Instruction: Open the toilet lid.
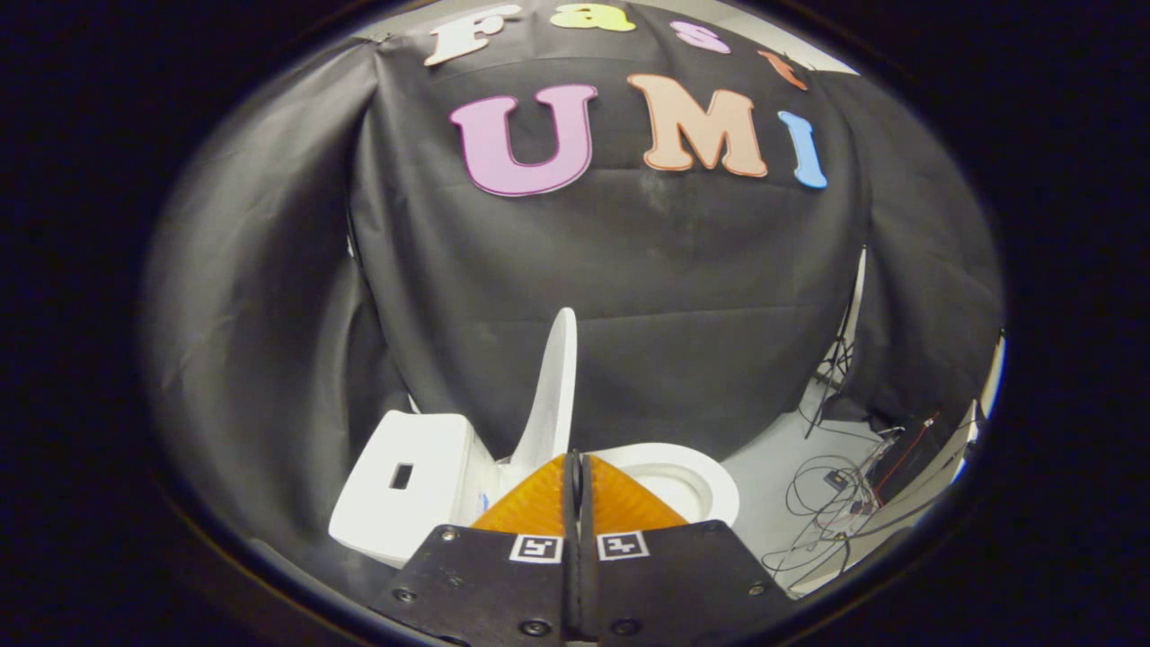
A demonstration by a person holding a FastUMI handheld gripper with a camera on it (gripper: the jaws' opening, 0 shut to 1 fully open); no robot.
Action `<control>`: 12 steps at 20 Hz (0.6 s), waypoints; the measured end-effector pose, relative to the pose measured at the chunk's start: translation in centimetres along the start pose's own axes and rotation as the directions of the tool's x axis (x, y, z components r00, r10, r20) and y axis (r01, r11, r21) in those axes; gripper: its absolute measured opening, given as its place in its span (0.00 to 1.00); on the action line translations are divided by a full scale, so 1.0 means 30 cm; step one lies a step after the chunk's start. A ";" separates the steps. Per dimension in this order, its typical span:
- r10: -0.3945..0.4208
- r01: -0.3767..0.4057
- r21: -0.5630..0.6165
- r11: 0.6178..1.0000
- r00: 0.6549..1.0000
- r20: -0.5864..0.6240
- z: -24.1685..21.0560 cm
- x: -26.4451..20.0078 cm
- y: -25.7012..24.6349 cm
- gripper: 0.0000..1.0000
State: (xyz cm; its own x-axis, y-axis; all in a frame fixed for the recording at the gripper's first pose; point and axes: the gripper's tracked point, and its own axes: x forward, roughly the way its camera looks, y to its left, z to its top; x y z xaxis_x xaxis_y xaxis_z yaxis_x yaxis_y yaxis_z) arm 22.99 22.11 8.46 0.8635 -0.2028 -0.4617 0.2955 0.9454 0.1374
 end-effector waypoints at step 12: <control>0.102 -0.098 -0.104 0.990 0.994 0.032 -0.026 -0.048 0.329 0.00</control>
State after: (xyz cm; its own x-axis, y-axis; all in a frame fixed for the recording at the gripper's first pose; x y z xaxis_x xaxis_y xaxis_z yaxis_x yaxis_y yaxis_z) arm 24.35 31.94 9.81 0.9017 -0.1133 -0.4173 0.1653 0.9821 0.0906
